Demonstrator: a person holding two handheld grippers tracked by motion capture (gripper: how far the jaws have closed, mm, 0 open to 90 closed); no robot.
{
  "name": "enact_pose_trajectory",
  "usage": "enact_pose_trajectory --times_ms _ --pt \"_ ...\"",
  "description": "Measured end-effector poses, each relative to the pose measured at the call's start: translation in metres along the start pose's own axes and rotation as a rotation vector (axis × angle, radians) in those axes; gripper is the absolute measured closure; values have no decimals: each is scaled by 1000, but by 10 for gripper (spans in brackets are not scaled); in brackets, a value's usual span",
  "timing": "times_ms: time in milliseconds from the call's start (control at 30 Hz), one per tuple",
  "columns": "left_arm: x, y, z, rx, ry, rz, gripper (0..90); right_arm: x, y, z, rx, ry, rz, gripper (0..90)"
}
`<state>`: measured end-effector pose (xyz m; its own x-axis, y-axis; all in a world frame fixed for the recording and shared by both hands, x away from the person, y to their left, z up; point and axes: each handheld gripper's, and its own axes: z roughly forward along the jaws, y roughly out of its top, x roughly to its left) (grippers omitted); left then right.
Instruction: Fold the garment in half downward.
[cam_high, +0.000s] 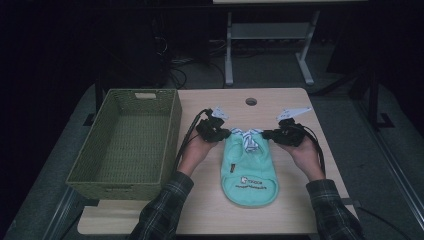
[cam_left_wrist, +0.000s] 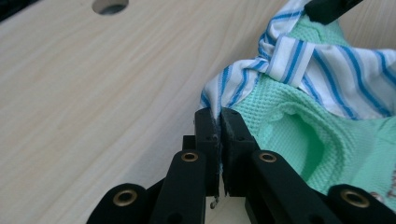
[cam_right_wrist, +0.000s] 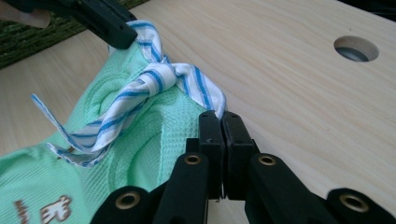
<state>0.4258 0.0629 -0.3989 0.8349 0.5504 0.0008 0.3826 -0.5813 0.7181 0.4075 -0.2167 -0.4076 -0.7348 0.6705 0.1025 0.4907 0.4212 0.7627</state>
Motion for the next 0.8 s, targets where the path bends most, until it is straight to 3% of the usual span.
enact_pose_trajectory --times_ms 300,467,600,800 --pt "2 12 -27 -47 38 40 866 10 14 -11 -40 12 -39 884" --pt "-1 17 -35 -64 57 62 864 13 23 -17 -63 -13 -61 883" --pt "-7 10 -34 -74 63 88 862 15 19 -16 -67 -27 -63 882" --pt "-13 4 -34 -92 64 96 858 22 9 -16 -91 -36 -65 879"
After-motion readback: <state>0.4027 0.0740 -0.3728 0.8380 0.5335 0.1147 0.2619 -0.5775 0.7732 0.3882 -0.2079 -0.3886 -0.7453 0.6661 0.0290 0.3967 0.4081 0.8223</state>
